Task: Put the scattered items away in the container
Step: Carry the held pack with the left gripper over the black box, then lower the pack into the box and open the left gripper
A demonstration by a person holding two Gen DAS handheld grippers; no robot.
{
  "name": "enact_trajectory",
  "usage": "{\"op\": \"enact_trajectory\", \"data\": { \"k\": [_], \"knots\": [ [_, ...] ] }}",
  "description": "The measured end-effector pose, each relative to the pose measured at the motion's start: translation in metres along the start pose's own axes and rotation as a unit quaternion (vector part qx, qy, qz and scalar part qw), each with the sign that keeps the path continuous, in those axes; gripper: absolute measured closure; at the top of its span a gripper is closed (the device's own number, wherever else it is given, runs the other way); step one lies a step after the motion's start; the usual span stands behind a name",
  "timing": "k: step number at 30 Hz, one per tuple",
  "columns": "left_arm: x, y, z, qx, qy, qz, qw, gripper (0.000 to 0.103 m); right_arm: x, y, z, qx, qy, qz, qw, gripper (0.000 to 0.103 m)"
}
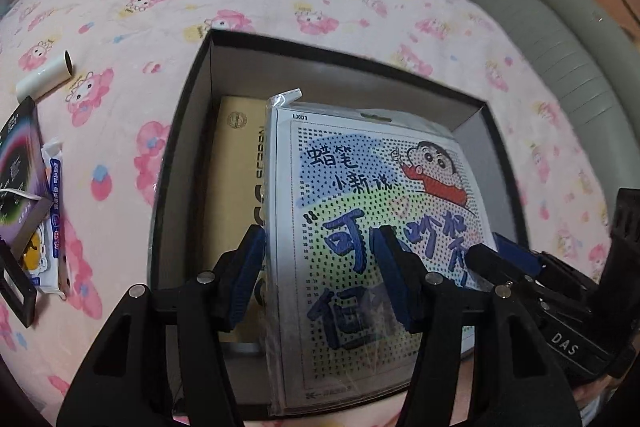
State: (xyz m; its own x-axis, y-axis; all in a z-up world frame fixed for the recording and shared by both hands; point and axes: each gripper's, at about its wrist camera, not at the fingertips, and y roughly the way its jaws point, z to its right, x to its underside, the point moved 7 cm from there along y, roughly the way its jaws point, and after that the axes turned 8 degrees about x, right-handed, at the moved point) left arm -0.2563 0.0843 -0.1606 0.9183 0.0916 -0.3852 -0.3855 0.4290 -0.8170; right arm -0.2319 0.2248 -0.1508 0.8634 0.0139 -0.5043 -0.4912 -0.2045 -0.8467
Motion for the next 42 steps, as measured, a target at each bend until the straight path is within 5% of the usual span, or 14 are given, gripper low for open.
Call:
{"op": "enact_trajectory", "data": {
  "k": [6, 13, 22, 37, 42],
  "knots": [
    [0.011, 0.023, -0.01, -0.016, -0.015, -0.054, 0.9983, 0.046, 0.006, 0.022, 0.005, 0.03, -0.008, -0.033, 0.999, 0.065],
    [0.02, 0.033, -0.014, -0.051, -0.001, -0.073, 0.9961, 0.047, 0.021, 0.039, 0.012, 0.038, -0.003, -0.066, 0.997, 0.065],
    [0.025, 0.001, -0.014, -0.03, -0.007, -0.035, 0.9989, 0.055, 0.025, 0.032, 0.013, 0.04, 0.014, -0.056, 0.998, 0.065],
    [0.027, -0.014, -0.014, -0.015, 0.013, -0.032, 0.9993, 0.059, 0.035, 0.017, -0.006, -0.015, 0.009, -0.059, 0.998, 0.062],
    [0.027, 0.002, 0.015, -0.002, 0.073, -0.058, 0.9956, 0.055, 0.024, -0.011, 0.038, 0.08, 0.058, 0.003, 0.995, 0.062]
  ]
}}
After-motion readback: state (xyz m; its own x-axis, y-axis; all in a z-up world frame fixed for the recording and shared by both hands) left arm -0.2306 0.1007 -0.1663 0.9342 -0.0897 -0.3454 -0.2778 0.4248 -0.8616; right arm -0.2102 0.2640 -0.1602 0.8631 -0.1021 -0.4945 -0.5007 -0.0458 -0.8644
